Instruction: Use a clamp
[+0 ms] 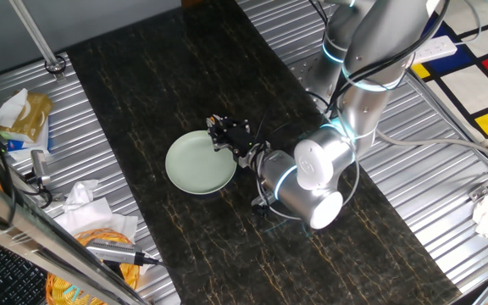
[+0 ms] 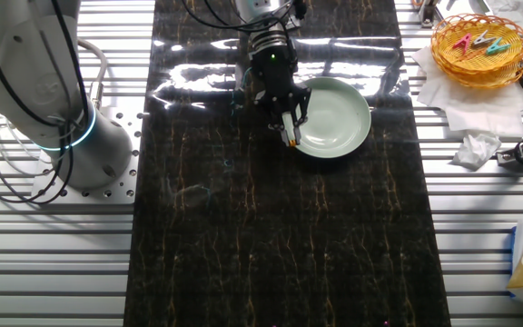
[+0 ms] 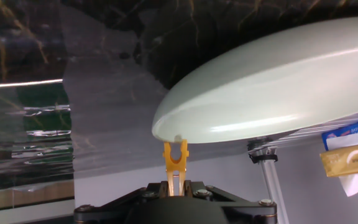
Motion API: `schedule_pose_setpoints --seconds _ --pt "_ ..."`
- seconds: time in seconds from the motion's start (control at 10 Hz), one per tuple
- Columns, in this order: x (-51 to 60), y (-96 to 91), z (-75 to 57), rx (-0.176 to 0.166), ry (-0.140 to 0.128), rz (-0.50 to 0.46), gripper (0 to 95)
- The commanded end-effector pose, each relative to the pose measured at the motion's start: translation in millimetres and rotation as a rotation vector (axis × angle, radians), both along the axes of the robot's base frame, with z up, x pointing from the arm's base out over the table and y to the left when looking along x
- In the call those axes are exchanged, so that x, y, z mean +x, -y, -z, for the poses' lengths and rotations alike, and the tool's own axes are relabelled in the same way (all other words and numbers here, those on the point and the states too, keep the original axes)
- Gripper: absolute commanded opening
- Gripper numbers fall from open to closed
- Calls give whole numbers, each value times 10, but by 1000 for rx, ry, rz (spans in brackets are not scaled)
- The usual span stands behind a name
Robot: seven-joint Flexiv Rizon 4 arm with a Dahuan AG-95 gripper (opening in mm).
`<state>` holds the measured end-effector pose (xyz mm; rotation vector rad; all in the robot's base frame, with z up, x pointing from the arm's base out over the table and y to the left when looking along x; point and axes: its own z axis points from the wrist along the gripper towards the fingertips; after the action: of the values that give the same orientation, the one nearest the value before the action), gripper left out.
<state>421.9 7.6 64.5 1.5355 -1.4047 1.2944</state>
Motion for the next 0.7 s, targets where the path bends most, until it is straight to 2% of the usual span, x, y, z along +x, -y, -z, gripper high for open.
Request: schedule_pose_setpoints --seconds 0.1,0.7 --pt "4 -8 3 -3 -2 -1 0" --pt "16 -26 11 -39 -17 -5 0"
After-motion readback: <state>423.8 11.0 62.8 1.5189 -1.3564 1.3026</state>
